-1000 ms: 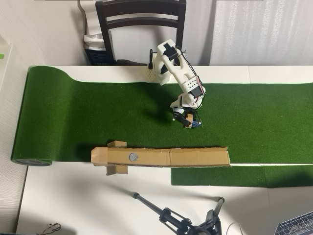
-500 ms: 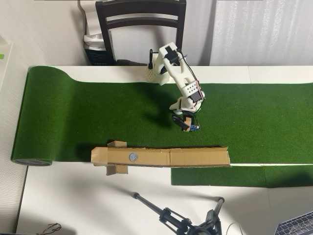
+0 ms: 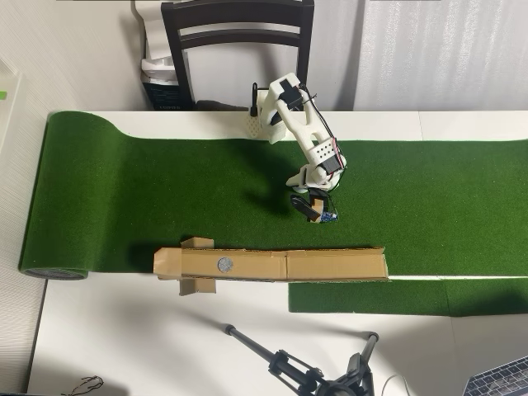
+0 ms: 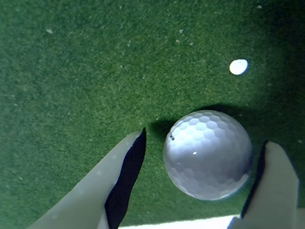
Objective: Pick up the golf ball and place it on the gray mark at the back.
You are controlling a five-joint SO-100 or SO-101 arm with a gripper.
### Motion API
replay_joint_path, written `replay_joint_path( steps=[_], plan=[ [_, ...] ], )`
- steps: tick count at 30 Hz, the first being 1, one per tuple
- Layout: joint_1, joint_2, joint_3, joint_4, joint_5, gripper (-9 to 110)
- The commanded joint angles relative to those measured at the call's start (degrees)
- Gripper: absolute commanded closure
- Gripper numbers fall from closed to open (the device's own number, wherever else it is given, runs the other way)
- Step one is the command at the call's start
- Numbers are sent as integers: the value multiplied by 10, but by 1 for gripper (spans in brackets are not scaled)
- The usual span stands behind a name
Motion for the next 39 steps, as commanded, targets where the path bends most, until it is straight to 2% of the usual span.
replay_joint_path(
  steps=[1,25,31,39],
  plan=[
    [6,7,-47,4,-1,69],
    [7,5,-58,8,-2,71],
    [7,5,-58,8,-2,76],
    [8,5,-58,8,-2,77]
  ],
)
